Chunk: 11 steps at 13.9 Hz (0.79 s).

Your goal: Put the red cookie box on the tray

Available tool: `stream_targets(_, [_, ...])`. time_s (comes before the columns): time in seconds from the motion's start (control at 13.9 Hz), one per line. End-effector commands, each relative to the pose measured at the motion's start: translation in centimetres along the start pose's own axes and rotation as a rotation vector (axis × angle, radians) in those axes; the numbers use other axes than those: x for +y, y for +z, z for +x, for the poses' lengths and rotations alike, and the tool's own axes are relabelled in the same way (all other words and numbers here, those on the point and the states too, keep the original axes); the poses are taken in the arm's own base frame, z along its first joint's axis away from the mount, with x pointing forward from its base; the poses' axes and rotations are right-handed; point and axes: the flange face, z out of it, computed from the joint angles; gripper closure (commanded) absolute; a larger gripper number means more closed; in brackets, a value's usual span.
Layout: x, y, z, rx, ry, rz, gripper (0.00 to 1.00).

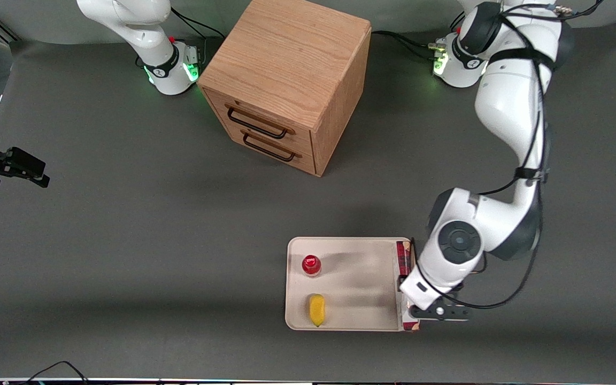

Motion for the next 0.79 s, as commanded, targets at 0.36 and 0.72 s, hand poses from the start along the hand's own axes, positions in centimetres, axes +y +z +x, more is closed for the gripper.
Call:
stream_targets(0.36, [-17.1,-14.5,-5.2,-0.101,0.107,-0.046,0.00])
stream_targets(0.72, [-24.2,-22.8,-9.8,-0.151,0.066,-0.093,0.00])
